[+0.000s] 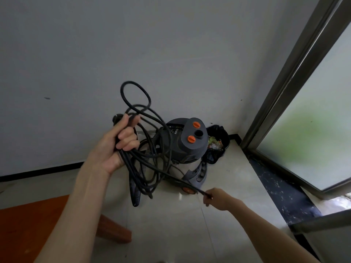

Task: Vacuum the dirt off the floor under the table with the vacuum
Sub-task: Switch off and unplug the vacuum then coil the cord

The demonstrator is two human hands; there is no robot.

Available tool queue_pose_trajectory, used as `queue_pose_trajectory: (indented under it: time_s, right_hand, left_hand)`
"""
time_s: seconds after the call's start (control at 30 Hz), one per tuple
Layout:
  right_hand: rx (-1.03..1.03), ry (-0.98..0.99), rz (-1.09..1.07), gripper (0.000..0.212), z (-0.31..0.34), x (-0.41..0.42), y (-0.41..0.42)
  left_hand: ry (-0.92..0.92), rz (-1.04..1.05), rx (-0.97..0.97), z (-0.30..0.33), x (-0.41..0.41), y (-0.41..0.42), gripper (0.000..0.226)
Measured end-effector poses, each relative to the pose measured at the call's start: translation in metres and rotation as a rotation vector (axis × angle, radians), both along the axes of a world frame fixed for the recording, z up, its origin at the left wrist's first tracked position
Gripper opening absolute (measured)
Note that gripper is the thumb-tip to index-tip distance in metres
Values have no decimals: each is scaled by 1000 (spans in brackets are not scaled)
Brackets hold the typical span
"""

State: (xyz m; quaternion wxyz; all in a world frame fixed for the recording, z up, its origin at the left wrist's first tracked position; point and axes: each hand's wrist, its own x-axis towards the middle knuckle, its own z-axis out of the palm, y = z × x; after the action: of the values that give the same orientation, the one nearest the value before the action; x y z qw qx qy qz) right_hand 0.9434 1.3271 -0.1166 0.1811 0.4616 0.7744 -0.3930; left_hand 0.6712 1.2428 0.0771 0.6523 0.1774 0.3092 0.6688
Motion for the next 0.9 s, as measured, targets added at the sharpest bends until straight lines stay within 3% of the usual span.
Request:
queue_pose_trajectory:
  time_s: [0.1, 0.27, 0.37, 0.5, 0.63, 0.73, 0.83, 0.9]
  right_hand:
    - [49, -29, -39, 30, -6, -5, 7]
    - [137, 33, -211, 27, -7, -23, 11]
    - [68, 152, -449, 18, -5, -35, 19]
    - [-147, 303, -702, 23, 0, -54, 28]
    - [-253, 400, -680, 19, 12, -73, 38]
    - [-247, 471, -544, 17, 26, -94, 45]
    - [-307, 500, -519, 7, 37, -122, 57]
    - [-380, 521, -546, 19, 41, -144, 69]
  left_hand:
    - [48, 54, 18, 20, -1, -3, 11]
    - [188, 158, -52, 22, -4, 0, 14]
    - [390, 208, -152, 2, -2, 5, 22]
    - [717, 278, -313, -39, 0, 10, 30]
    - [1000, 269, -465, -82, 2, 16, 39]
    - [1000, 292, -477, -111, -7, 26, 30]
    - [943, 255, -498, -139, -25, 46, 34]
    - [895, 215, -508, -156, -38, 63, 37]
